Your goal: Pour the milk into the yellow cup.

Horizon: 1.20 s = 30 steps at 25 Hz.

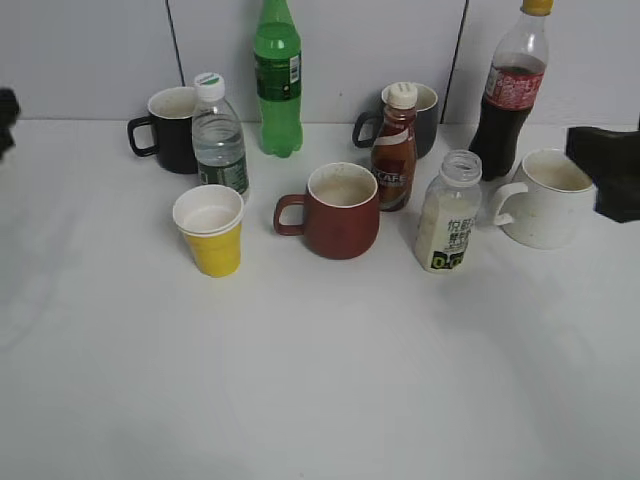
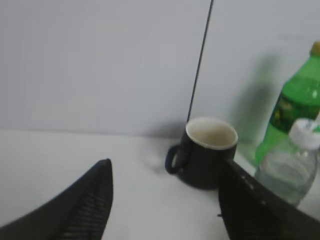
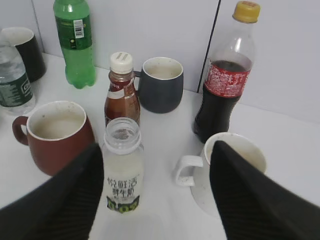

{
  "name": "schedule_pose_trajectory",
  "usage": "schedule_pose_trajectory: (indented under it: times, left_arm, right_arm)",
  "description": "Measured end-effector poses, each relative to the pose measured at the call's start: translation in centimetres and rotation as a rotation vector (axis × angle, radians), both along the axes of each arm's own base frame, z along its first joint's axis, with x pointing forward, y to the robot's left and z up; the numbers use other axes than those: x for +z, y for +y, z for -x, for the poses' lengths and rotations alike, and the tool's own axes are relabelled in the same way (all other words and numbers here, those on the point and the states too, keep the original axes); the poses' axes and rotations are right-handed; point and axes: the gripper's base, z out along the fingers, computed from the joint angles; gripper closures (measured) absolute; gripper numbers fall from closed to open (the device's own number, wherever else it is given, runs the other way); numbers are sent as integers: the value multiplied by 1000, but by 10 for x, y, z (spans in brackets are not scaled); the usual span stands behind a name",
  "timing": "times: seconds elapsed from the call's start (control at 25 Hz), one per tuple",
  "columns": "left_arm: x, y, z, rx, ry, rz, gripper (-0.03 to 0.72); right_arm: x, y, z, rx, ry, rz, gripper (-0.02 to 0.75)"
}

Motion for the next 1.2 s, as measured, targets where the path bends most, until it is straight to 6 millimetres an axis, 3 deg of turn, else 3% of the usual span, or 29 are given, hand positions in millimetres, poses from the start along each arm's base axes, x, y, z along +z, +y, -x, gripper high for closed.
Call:
schedule_pose_trajectory:
  times: [0.12,0.28,0.48,0.64,0.88,0.92,1.12,1.2]
  left_arm:
    - [-36,-12,-8,-41,110,-19,183]
    - [-74,-24,1,-109,124,-51,183]
    - [-99,-39,10,-303,77,-98,183]
    - [-130,-48,13,-407,154,-105,183]
    - [-132,-55,5,-465,134,-111,129]
    - [-126,-63,-8,-517,76,-119,59]
    - [-129,-68,-22,-544,70,-135,37]
    - [-137,-77,-27,-645,80,-165,31]
  right_arm:
    - [-19,12,-19,-22,-10,-5,237]
    - [-48,28,-34,-20,53,-46,237]
    - [-84,41,-48,46,71,4,237]
    - [-112,45,-54,72,80,47,237]
    - [-138,49,-58,90,42,46,237]
    - [-140,49,-59,89,29,42,237]
    - [-153,49,-61,83,-10,34,225]
    - [-158,49,-61,82,1,37,223]
